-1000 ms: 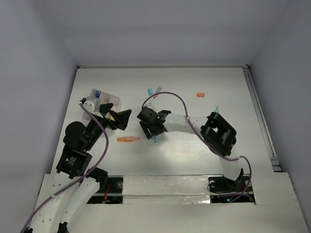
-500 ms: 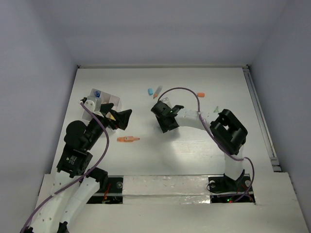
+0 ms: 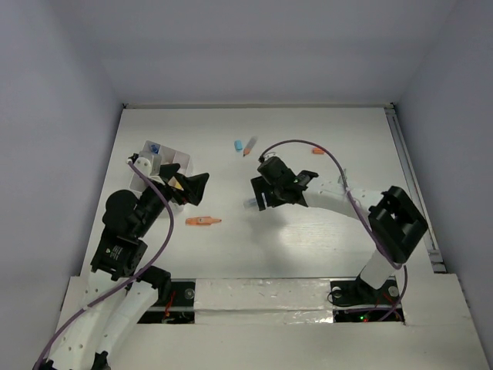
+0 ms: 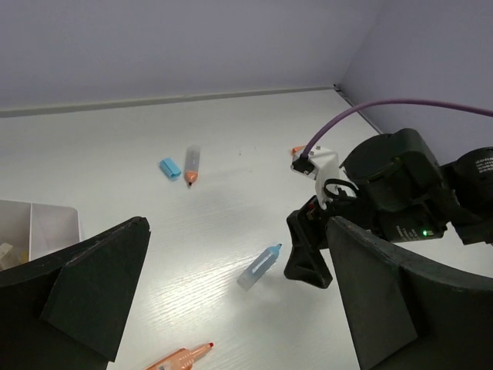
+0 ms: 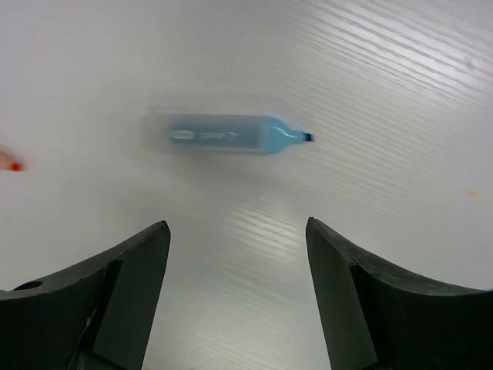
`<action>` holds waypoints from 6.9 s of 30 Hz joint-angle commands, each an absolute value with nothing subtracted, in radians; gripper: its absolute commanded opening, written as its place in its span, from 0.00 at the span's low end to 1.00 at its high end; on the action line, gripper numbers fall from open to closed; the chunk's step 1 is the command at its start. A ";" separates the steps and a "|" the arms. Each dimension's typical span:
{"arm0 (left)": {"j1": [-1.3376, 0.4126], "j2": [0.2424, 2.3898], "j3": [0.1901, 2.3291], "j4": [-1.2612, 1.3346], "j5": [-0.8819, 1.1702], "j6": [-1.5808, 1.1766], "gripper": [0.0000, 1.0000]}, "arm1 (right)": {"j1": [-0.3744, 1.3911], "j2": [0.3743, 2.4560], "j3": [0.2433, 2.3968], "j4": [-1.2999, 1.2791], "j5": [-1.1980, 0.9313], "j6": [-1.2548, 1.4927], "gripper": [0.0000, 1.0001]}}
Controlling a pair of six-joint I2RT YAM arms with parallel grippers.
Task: Sort the stationery into containers
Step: Move the pen to the center of the board, then pick up the pen from the center of the board, then close the pen cap on the pen.
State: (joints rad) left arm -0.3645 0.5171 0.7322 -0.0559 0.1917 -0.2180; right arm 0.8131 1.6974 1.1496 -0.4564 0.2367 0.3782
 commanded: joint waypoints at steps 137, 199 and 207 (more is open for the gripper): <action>-0.525 0.741 0.868 -0.041 0.159 -0.270 0.00 | 0.644 1.913 1.647 -0.150 -0.057 0.302 0.48; -0.430 0.787 0.715 0.115 0.433 -0.400 0.00 | 0.604 1.938 1.571 0.306 -0.138 0.589 0.16; -0.430 0.828 0.735 0.077 0.399 -0.361 0.00 | 0.636 1.582 1.218 0.544 -0.103 0.744 0.19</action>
